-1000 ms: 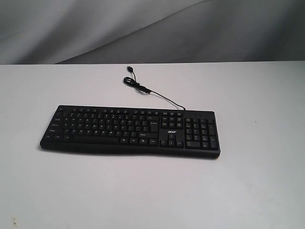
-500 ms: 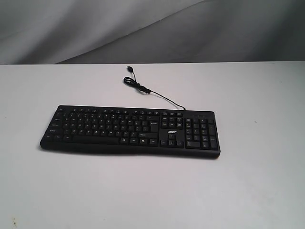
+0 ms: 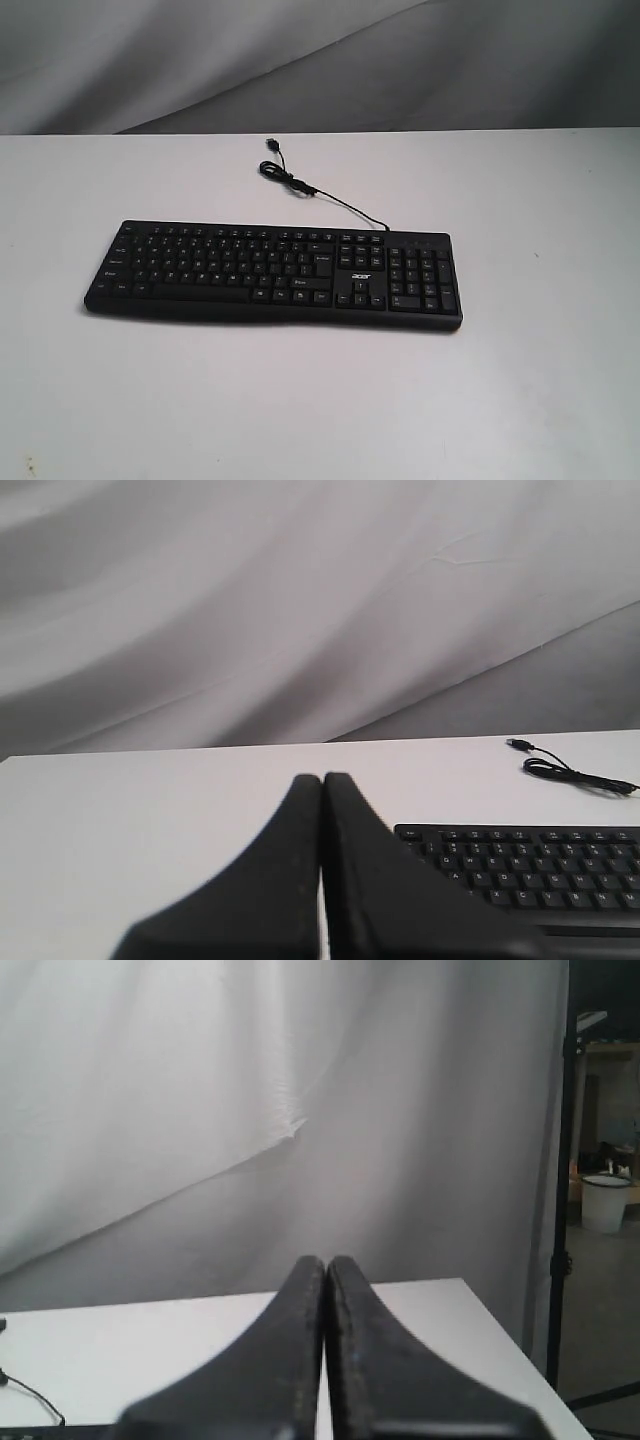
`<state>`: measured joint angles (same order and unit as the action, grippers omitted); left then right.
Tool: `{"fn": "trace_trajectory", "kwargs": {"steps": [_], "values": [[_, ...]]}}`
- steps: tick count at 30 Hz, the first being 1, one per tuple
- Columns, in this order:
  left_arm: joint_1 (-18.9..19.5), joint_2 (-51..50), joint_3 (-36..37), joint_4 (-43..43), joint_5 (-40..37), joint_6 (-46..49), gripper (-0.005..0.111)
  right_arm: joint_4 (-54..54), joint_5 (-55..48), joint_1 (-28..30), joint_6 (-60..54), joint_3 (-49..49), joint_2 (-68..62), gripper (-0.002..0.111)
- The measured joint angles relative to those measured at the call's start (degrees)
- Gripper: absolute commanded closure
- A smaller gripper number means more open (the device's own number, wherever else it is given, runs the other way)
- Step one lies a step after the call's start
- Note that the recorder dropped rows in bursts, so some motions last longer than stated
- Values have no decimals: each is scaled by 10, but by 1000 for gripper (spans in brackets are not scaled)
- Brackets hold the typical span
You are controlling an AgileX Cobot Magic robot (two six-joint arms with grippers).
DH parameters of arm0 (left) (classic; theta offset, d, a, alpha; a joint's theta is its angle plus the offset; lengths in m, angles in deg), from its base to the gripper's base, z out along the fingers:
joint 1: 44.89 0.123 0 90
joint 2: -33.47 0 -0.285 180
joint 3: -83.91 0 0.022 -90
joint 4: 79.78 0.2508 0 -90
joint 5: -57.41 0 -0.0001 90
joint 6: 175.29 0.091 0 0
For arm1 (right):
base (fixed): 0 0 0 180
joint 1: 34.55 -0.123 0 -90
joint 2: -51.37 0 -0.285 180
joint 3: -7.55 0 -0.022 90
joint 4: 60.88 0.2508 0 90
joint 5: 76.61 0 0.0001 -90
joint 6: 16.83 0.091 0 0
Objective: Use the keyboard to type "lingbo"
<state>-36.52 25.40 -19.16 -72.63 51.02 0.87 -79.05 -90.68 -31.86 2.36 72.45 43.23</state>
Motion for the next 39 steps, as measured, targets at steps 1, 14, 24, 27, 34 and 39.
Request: {"fn": "trace_trajectory", "kwargs": {"steps": [1,14,24,27,34,39], "values": [[0,0,0,0,0,0,106,2,-7,3,-2,1,0,108],[0,0,0,0,0,0,106,18,-17,24,-64,2,0,108],[0,0,0,0,0,0,106,30,-31,52,-102,2,0,108],[0,0,0,0,0,0,106,36,-25,63,-103,17,0,108],[0,0,0,0,0,0,106,75,26,68,-105,113,2,108],[0,0,0,0,0,0,106,81,7,68,-109,121,2,108]]}}
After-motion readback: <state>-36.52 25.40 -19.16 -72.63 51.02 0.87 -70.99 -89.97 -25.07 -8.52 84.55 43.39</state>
